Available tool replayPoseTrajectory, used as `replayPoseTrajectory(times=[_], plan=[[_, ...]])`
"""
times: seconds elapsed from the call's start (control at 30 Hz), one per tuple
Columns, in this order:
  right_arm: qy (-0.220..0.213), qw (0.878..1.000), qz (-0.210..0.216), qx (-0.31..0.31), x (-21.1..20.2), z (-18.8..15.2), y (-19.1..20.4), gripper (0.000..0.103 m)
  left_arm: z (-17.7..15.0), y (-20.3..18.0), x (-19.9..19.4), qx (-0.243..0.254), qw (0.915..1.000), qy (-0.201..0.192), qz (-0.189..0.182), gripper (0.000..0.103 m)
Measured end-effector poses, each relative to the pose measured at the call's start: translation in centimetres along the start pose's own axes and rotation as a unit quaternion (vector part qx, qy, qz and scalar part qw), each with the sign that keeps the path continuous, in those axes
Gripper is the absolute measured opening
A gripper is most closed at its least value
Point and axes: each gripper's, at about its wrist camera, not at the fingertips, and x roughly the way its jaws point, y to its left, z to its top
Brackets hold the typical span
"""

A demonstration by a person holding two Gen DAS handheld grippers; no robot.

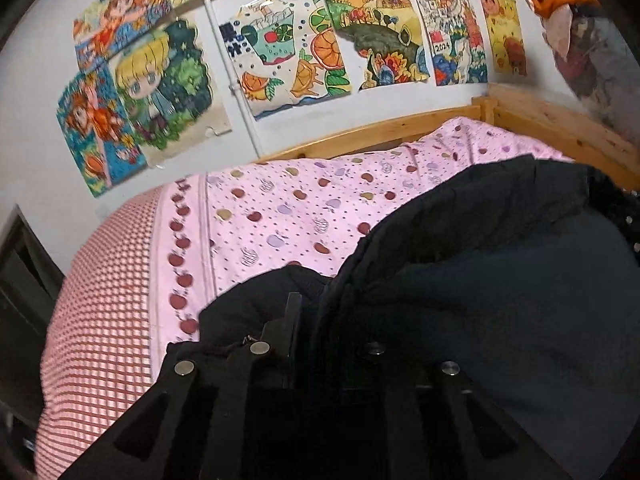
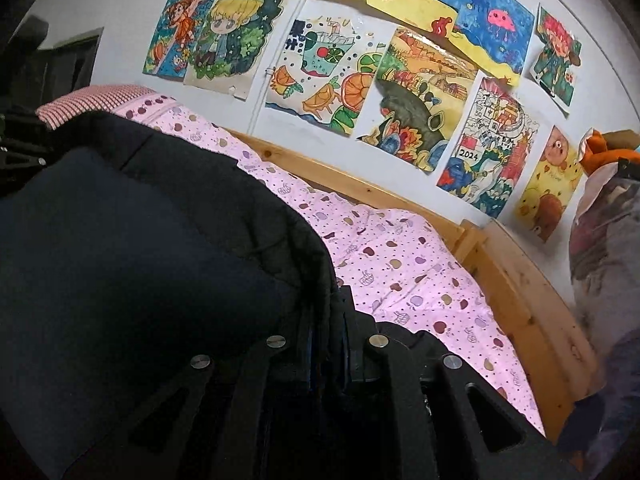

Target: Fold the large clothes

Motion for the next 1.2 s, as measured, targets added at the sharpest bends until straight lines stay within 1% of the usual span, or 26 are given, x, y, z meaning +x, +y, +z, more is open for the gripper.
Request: replayPoseTrajectory(times=[0.07, 0.1, 0.13, 0.17, 0.23, 0.27, 0.3, 0.33, 0.37, 0.4, 0.43, 0.47, 0.5, 0.57, 0.63, 0.7, 0.77, 0.8, 0.87, 0.9, 1.0, 1.1, 1.2], plan=[[-0.022, 1.000, 0.009, -0.002, -1.3, 0.0, 0.0, 0.024, -0.3, 0.9, -0.9, -0.022, 0.9993, -0.018, -0.025, 0.015], [-0.031, 0.999, 0.014, -0.002, -2.1, 0.1, -0.1, 0.041, -0.4, 1.4, -1.3, -0.032, 0.9986, -0.025, -0.035, 0.015], [-0.050, 0.998, 0.028, -0.002, -3.3, 0.0, 0.0, 0.059, -0.6, 1.7, -1.7, -0.040, 0.9978, -0.031, -0.043, 0.015], [-0.067, 0.997, 0.041, -0.002, -4.5, 0.0, 0.0, 0.064, -0.7, 1.9, -2.0, -0.045, 0.9971, -0.035, -0.050, 0.016], [-0.082, 0.995, 0.051, -0.014, -6.2, 0.1, 0.4, 0.065, -1.0, 2.1, -2.9, -0.045, 0.9962, -0.051, -0.055, 0.021], [-0.084, 0.995, 0.054, -0.020, -6.8, 0.1, 0.6, 0.065, -1.1, 2.1, -3.5, -0.044, 0.9955, -0.062, -0.056, 0.030], [-0.087, 0.994, 0.061, -0.026, -7.5, -0.1, 0.9, 0.065, -1.1, 2.2, -4.1, -0.044, 0.9948, -0.073, -0.057, 0.048], [-0.087, 0.993, 0.070, -0.029, -8.0, -0.3, 1.2, 0.065, -1.2, 2.3, -5.0, -0.046, 0.9933, -0.088, -0.060, 0.063], [-0.085, 0.993, 0.078, -0.031, -8.4, -0.5, 1.4, 0.065, -1.4, 2.3, -6.0, -0.050, 0.9913, -0.104, -0.062, 0.092], [-0.079, 0.992, 0.090, -0.032, -8.7, -0.8, 1.6, 0.065, -1.7, 2.3, -6.9, -0.057, 0.9892, -0.120, -0.061, 0.098], [-0.073, 0.992, 0.104, -0.030, -9.0, -1.1, 1.7, 0.065, -1.8, 2.3, -7.6, -0.060, 0.9877, -0.128, -0.065, 0.098], [-0.068, 0.991, 0.113, -0.026, -9.2, -1.2, 1.8, 0.065, -2.0, 2.1, -8.2, -0.057, 0.9870, -0.127, -0.080, 0.098], [-0.059, 0.989, 0.132, -0.016, -9.4, -1.8, 1.8, 0.065, -2.2, 1.7, -8.6, -0.048, 0.9872, -0.122, -0.091, 0.098], [-0.045, 0.987, 0.151, 0.000, -9.6, -2.6, 1.6, 0.065, -2.9, 0.7, -9.0, -0.022, 0.9885, -0.111, -0.099, 0.098], [-0.028, 0.985, 0.169, 0.020, -9.6, -3.7, 1.4, 0.065, -3.9, -0.5, -9.1, 0.009, 0.9881, -0.098, -0.117, 0.098], [-0.009, 0.981, 0.191, 0.037, -9.4, -5.0, 1.1, 0.065, -5.4, -1.8, -9.0, 0.041, 0.9859, -0.081, -0.140, 0.098], [0.008, 0.979, 0.199, 0.041, -8.8, -6.0, 1.1, 0.065, -6.5, -2.9, -8.5, 0.061, 0.9836, -0.058, -0.160, 0.098], [0.015, 0.978, 0.202, 0.043, -8.4, -6.4, 1.2, 0.065, -6.9, -3.5, -8.1, 0.070, 0.9830, -0.046, -0.164, 0.098], [0.027, 0.975, 0.212, 0.055, -7.5, -6.6, 1.0, 0.065, -7.1, -4.3, -7.4, 0.081, 0.9844, -0.042, -0.150, 0.099], [0.033, 0.975, 0.213, 0.061, -6.9, -6.5, 1.0, 0.065, -7.0, -4.4, -7.3, 0.082, 0.9853, -0.041, -0.145, 0.102], [0.051, 0.972, 0.216, 0.082, -4.9, -6.2, 0.7, 0.068, -5.7, -4.4, -5.7, 0.062, 0.9903, -0.021, -0.123, 0.103], [0.068, 0.969, 0.213, 0.103, -2.9, -5.8, 0.4, 0.068, -4.7, -4.0, -4.1, 0.032, 0.9921, -0.004, -0.121, 0.103], [0.080, 0.969, 0.203, 0.117, -1.1, -5.0, 0.5, 0.068, -3.9, -4.0, -2.3, 0.018, 0.9941, 0.012, -0.107, 0.103]])
